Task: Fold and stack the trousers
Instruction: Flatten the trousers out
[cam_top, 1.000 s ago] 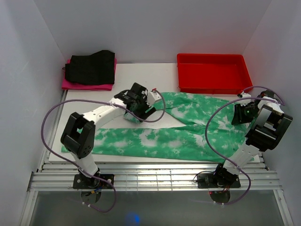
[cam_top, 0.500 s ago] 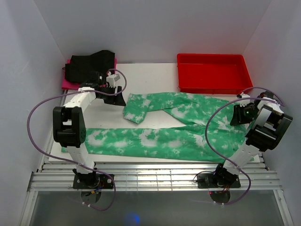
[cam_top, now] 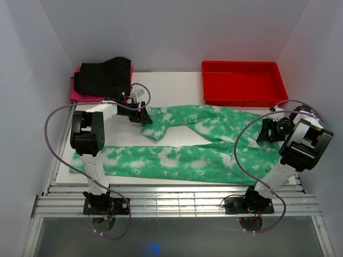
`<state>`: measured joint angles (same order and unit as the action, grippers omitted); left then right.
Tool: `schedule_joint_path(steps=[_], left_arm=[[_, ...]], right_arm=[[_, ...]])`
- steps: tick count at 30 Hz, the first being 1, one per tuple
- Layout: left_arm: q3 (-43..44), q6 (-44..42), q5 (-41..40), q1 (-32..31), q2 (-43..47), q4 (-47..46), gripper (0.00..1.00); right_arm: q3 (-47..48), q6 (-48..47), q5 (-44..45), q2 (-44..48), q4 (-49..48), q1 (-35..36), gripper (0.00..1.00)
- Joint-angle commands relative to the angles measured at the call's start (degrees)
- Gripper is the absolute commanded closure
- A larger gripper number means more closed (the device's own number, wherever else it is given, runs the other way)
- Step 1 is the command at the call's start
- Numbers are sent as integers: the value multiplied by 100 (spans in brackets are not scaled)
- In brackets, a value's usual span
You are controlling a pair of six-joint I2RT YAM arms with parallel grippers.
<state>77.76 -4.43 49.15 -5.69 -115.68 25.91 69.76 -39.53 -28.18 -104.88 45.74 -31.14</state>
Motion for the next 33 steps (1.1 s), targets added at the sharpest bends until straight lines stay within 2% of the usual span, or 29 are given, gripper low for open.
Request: schedule_joint_path(steps=[1,7,11,12,15,23,29,33], left_arm=[[231,126,262,16,28,-297,33],[240,257,-361,33,71,-455,34],[170,284,-458,33,221,-508,34],[161,267,-450,33,239,-508,34],[178,232,-467,33,291,-464,34],[196,205,-388,42,555,-350,34],[345,267,-573,42,310,-350,34],[442,284,-573,33,46,-394,33]], right_arm=[[170,182,-494,-225,190,20,28],[328,454,-504,-428,155,11,29],[433,682,-767,-349,146,-120,26],[468,727,-785,-305,146,-138,22],[513,990,-592,-113,-169,-156,21],[688,1219,-715,503,-398,-147,26],[636,1140,-320,-145,-504,55,34],[390,1114,-30,-436,-688,73,36]])
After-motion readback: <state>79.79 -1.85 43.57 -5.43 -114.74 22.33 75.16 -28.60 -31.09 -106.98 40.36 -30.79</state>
